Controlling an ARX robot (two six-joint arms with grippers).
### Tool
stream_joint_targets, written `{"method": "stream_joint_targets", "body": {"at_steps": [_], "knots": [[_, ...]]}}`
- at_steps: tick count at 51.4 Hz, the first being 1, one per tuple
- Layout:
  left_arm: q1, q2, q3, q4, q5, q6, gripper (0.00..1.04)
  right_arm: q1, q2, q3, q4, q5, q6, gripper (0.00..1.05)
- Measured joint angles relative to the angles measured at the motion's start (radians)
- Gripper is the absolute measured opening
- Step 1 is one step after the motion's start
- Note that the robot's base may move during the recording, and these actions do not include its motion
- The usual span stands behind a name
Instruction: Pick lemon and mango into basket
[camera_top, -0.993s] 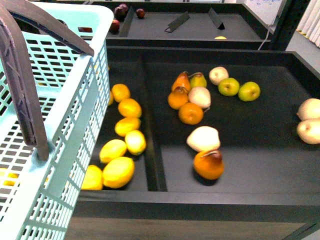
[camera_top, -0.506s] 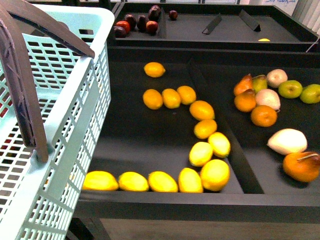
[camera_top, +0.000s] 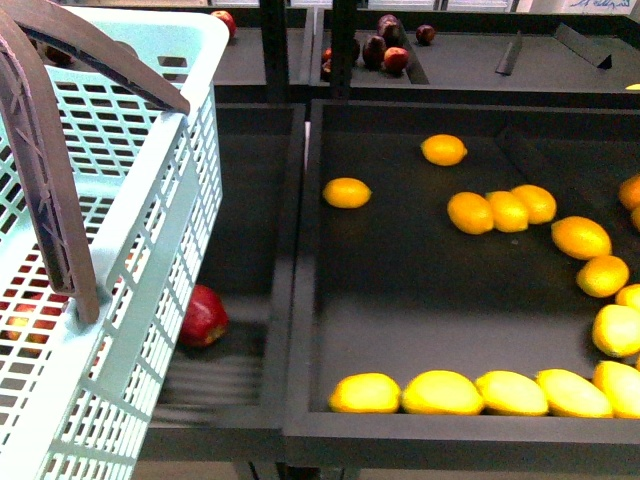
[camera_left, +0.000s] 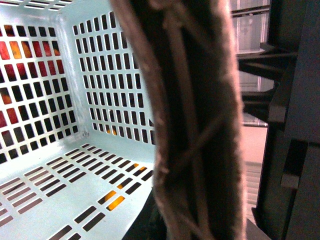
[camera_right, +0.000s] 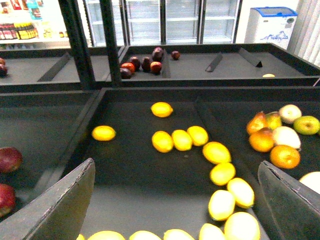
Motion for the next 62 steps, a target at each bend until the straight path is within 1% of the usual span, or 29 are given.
{"method": "stream_joint_targets", "body": {"at_steps": [14,21,34,35,37,38,41,44,46,48,52,55,62], "knots": [[0.003,0.000,0.000,0.000,-0.002,0.002,0.05,0.000,0.000,0.000,0.000,-0.006,0.000,0.96],[0.011,-0.002,0.000,0.000,-0.030,0.021,0.05,-0.001,0.000,0.000,0.000,-0.006,0.000,0.96],[0.002,-0.002,0.000,0.000,0.005,0.005,0.05,-0.001,0.000,0.000,0.000,-0.004,0.000,0.96],[0.002,-0.001,0.001,-0.006,0.006,0.018,0.05,-0.001,0.000,0.000,0.000,-0.004,0.000,0.96],[-0.001,0.015,0.037,-0.105,0.022,0.073,0.05,-0.001,0.000,0.000,0.000,-0.002,0.000,0.96],[-0.005,0.030,0.064,-0.162,0.029,0.126,0.05,-0.001,0.000,0.000,0.000,0.000,0.000,0.96],[-0.019,0.077,0.123,-0.246,0.049,0.317,0.05,-0.001,0.000,0.000,0.000,0.000,0.000,0.96],[-0.046,0.173,0.194,-0.260,0.085,0.562,0.05,-0.001,0.000,0.000,0.000,-0.001,0.000,0.96],[-0.063,0.239,0.238,-0.256,0.088,0.664,0.05,-0.001,0.000,0.000,0.000,-0.001,0.000,0.96],[-0.077,0.299,0.286,-0.246,0.090,0.721,0.05,-0.001,0.000,0.000,0.000,-0.001,0.000,0.96],[-0.109,0.394,0.392,-0.231,0.105,0.735,0.05,-0.001,0.000,0.000,0.000,0.000,0.000,0.96],[-0.138,0.449,0.462,-0.227,0.135,0.722,0.05,-0.001,0.000,0.000,0.000,0.000,0.000,0.96],[-0.260,0.585,0.616,-0.227,0.215,0.649,0.05,-0.001,0.000,0.000,0.000,0.000,0.000,0.96]]}}
